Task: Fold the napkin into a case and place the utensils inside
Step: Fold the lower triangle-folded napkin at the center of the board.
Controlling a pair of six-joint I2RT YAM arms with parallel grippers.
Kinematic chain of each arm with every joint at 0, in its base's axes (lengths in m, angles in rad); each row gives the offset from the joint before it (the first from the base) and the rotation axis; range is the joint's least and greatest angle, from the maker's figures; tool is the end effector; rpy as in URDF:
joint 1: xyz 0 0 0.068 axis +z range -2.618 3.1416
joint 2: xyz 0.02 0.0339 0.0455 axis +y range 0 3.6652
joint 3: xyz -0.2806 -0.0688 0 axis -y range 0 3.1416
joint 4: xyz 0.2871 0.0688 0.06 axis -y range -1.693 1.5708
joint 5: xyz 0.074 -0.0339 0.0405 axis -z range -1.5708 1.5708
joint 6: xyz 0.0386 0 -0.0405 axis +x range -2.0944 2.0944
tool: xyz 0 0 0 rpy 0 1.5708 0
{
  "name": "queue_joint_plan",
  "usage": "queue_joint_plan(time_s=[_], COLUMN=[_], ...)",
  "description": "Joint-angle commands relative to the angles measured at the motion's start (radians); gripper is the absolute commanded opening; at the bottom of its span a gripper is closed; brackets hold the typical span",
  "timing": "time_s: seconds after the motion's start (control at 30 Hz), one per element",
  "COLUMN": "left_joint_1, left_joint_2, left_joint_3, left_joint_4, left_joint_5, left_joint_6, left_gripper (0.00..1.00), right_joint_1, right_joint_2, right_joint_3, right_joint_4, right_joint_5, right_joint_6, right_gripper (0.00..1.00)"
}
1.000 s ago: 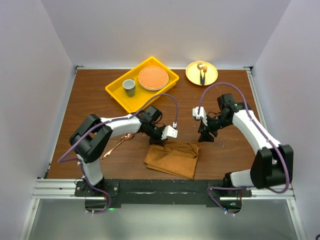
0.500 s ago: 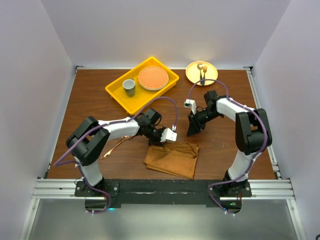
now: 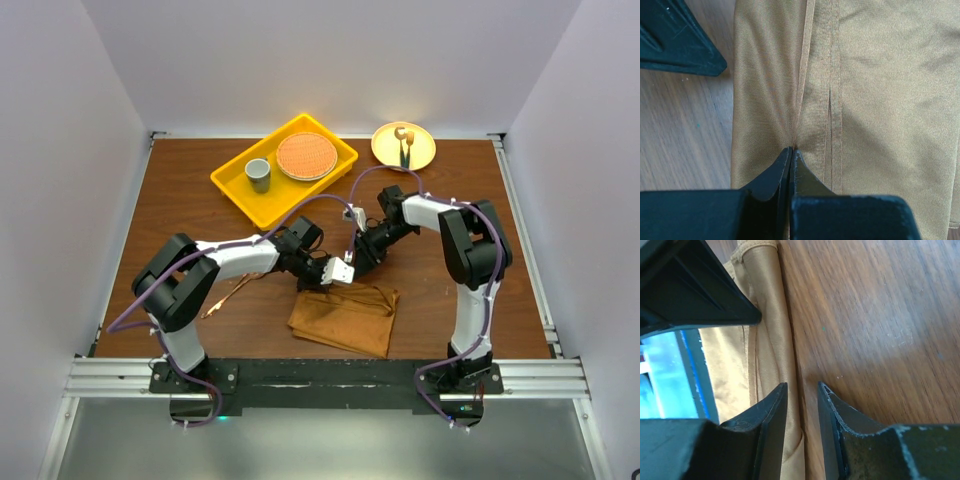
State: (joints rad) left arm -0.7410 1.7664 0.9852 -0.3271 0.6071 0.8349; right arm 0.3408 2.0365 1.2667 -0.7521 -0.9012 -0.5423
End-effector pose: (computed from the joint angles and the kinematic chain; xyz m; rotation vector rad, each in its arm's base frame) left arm 0.2565 -0.2645 0.1346 1.9424 1.6669 -0.7705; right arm 0.3657 0.1618 0.1096 -1.1892 2.4406 1.3000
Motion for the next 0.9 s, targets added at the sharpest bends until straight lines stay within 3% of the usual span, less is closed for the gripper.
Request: queue_joint_plan(time_s=[0.0,0.27,0.47,0.57,0.63,0.87], left_joint_1=[-0.004,-0.004,-0.004,-0.004,-0.004,0.015], left_joint_2=[-0.005,-0.004,-0.001,-0.001,-0.007,-0.036], left_joint_3=[-0.022,-0.022,-0.019,-0.017,-0.022,-0.007], left_joint_4=[-0.046,-0.044,-0.043,-0.046,-0.044,-0.012], left_joint_5=[-0.044,-0.043,-0.040,-0.044,-0.052,-0.118], left_joint_6=[0.038,0.032,0.026,0.018,0.004,-0.066], left_gripper=[0.01,0.01,0.01,0.01,0.01,0.06], right_joint_1=[0.004,0.015,0.026,0.027,0.029,0.029], right_joint_2=[0.045,0.099,0.094,0.099,0.102,0.088], right_joint_3=[0.033,0.060,0.051,0.074,0.102,0.233], right_joint_4=[-0.044,-0.185,-0.153,-0.129,-0.127,-0.059], right_joint_5=[-0.027,-0.065,-0.033,-0.022,-0.021,0.048], right_joint_6=[-0.016,-0.134,-0.122,-0.091,-0.085,-0.033], right_gripper=[0.35,0.43,0.39,0.23,0.03,0.00])
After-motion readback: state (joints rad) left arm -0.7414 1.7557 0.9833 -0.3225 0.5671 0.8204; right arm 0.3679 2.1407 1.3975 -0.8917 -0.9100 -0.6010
